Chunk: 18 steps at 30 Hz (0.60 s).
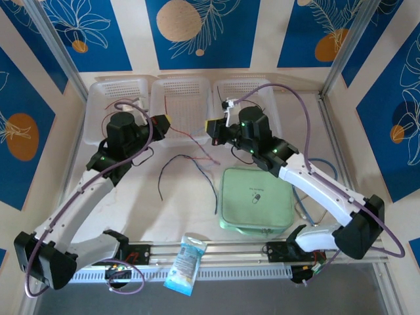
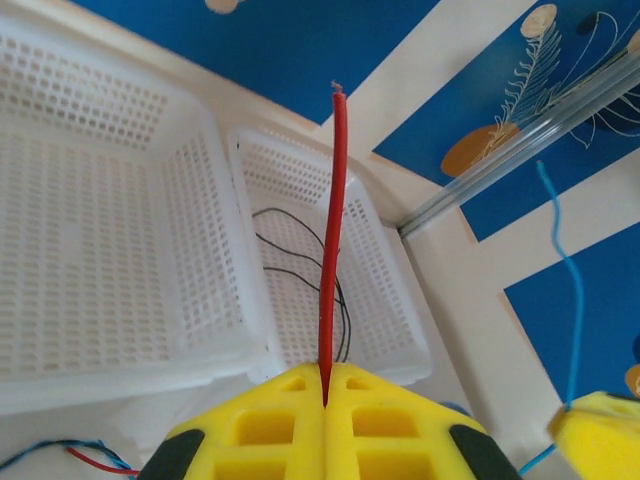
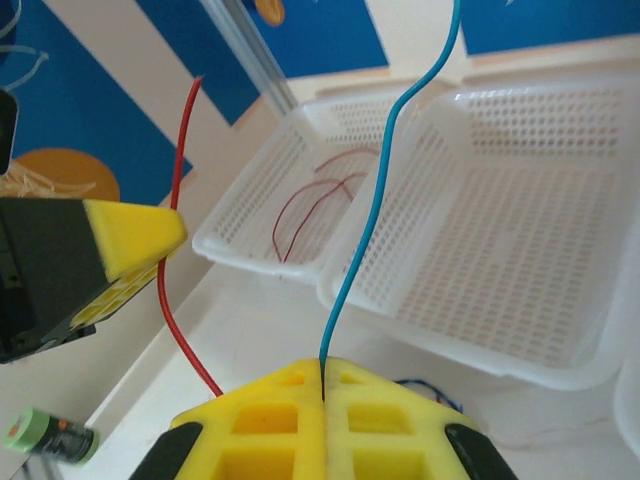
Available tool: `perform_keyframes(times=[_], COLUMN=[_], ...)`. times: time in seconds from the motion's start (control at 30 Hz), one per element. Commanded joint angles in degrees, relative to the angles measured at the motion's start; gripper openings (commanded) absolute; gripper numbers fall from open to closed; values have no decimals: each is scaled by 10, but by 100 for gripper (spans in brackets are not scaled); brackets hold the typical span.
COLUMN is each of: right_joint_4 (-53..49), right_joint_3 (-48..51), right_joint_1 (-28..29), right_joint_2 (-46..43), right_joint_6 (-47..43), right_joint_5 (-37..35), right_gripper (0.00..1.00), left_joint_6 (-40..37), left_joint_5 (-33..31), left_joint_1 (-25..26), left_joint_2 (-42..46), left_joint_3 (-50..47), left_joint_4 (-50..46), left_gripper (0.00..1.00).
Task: Untangle the cables
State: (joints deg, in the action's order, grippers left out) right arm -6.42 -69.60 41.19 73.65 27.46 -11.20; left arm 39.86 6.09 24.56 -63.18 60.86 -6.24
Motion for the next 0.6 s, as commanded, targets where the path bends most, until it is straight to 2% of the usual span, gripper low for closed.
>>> perform_keyframes(times=[0.0,0.33,0.57], right_joint_4=[34,76,81], right_joint_3=[-14,-71,-122], right_joint_1=[3,2,-5], right_joint_2=[-25,-49,-63], right_joint_6=[-2,-47,-88], right_joint_5=[-61,-131,-133], right_gripper=[0,0,0], left_joint_6=[-77,-185,-229], left_joint_5=[-28,-78,-116], left_joint_1=[1,1,1], left_joint_2=[9,9,0], left_joint_3=[57,160,205], left_joint_4=[-36,-61,-32], left_gripper=[0,0,0])
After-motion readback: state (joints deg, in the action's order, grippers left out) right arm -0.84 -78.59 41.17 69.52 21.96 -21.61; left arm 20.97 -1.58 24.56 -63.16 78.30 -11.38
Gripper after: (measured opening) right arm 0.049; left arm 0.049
